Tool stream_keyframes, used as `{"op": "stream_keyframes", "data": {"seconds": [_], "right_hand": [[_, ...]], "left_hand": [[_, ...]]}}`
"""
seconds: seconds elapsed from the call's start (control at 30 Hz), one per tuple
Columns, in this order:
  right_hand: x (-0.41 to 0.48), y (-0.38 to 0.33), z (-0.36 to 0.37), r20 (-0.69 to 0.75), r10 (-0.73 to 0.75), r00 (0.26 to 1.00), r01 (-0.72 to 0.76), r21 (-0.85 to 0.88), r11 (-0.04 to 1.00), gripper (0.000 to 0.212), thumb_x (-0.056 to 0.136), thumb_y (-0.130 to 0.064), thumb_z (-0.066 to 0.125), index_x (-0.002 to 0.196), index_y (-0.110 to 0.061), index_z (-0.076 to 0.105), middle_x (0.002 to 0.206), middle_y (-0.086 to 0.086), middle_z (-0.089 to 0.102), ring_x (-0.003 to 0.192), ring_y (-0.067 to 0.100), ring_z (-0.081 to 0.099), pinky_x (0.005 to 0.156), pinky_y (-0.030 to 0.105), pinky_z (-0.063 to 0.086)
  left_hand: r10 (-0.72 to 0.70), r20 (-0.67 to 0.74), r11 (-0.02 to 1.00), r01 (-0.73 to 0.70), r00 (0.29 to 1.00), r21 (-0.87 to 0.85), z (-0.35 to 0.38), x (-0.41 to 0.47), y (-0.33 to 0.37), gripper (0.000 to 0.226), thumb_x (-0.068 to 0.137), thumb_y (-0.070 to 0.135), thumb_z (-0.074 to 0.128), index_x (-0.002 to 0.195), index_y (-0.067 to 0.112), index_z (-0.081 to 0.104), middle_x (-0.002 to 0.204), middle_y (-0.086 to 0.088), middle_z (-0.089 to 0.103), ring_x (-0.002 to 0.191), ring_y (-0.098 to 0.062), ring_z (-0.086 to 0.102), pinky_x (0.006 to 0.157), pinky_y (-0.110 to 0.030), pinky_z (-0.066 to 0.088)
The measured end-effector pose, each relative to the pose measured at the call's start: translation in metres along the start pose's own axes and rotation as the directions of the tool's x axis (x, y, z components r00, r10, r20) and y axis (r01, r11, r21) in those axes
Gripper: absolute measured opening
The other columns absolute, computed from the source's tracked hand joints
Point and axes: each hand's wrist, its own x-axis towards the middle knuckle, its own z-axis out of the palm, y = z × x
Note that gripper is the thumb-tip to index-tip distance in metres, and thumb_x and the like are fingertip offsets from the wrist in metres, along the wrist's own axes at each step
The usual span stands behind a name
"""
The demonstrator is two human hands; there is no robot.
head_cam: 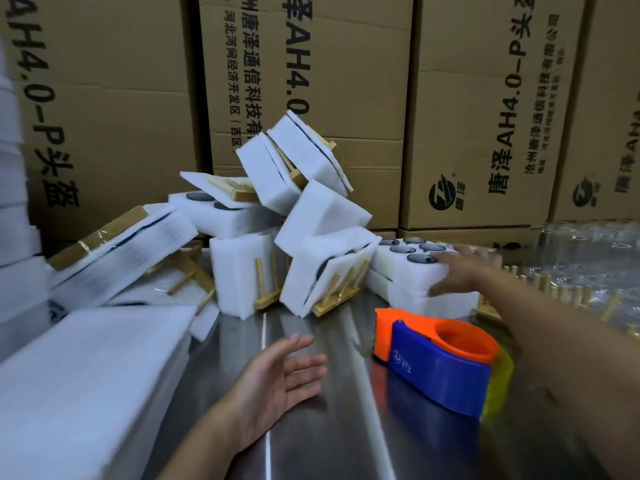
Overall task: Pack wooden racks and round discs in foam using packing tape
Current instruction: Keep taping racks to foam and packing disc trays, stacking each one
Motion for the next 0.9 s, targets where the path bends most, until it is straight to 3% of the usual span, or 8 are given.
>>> {"op": "stream_keyframes", "data": {"seconds": [0.07,0.23,0.33,0.43,0.7,0.9], "right_hand": [[0.002,-0.001,0.003,-0.064,-0.040,0.997,0.031,-0.135,0.990,0.078,0.076,-0.061,0.061,0.143,-0.051,0.023,0.158,-0.001,0.014,0.142,0.032,0.012,0.112,0.055,0.010],[0.005,-0.015,0.017,-0.057,-0.056,0.997,0.054,-0.042,0.998,0.067,0.085,-0.026,0.056,0.143,-0.040,0.027,0.156,0.004,0.020,0.144,0.033,0.012,0.109,0.068,-0.004],[0.006,-0.019,0.017,-0.055,-0.021,0.998,0.023,0.030,0.999,0.065,0.085,-0.017,0.053,0.142,-0.039,0.032,0.153,0.008,0.021,0.141,0.037,0.015,0.111,0.066,0.001],[0.008,-0.020,0.018,-0.092,-0.020,0.996,0.024,0.048,0.999,0.065,0.083,-0.020,0.055,0.141,-0.039,0.034,0.151,0.007,0.021,0.139,0.035,0.020,0.111,0.062,0.006],[0.007,0.006,0.016,-0.089,-0.248,0.965,0.248,-0.020,0.969,0.075,0.076,-0.040,0.074,0.140,-0.032,0.036,0.154,-0.004,0.019,0.135,0.029,0.024,0.109,0.045,0.026],[-0.002,0.006,0.016,-0.211,-0.306,0.928,0.309,-0.017,0.951,0.069,0.075,-0.035,0.077,0.136,-0.035,0.044,0.144,0.002,0.029,0.126,0.029,0.032,0.105,0.038,0.031]], "left_hand": [[0.003,0.005,1.000,-0.003,1.000,0.003,-0.001,0.001,0.000,0.058,0.070,0.033,0.060,0.121,0.006,0.057,0.102,-0.022,0.067,0.090,-0.031,0.065,0.084,-0.041,0.050],[0.002,0.028,1.000,-0.002,1.000,0.008,-0.002,0.003,-0.001,0.059,0.069,0.033,0.061,0.121,0.006,0.057,0.103,-0.022,0.067,0.089,-0.030,0.066,0.086,-0.041,0.049],[0.005,0.035,1.000,-0.006,0.999,0.010,-0.004,0.004,-0.002,0.058,0.070,0.033,0.061,0.121,0.006,0.057,0.102,-0.021,0.068,0.087,-0.029,0.066,0.083,-0.040,0.050],[0.008,0.039,1.000,-0.008,0.999,0.012,-0.004,0.005,-0.003,0.057,0.070,0.033,0.061,0.120,0.007,0.057,0.101,-0.021,0.068,0.086,-0.029,0.067,0.082,-0.039,0.051],[0.019,0.070,0.999,-0.022,0.997,0.038,-0.006,0.005,-0.003,0.060,0.067,0.034,0.063,0.120,0.008,0.056,0.099,-0.018,0.069,0.085,-0.025,0.067,0.080,-0.036,0.053],[0.029,0.064,0.999,-0.031,0.998,0.042,-0.005,0.005,-0.004,0.060,0.067,0.034,0.063,0.119,0.008,0.056,0.095,-0.018,0.070,0.085,-0.027,0.067,0.072,-0.034,0.055]]}}
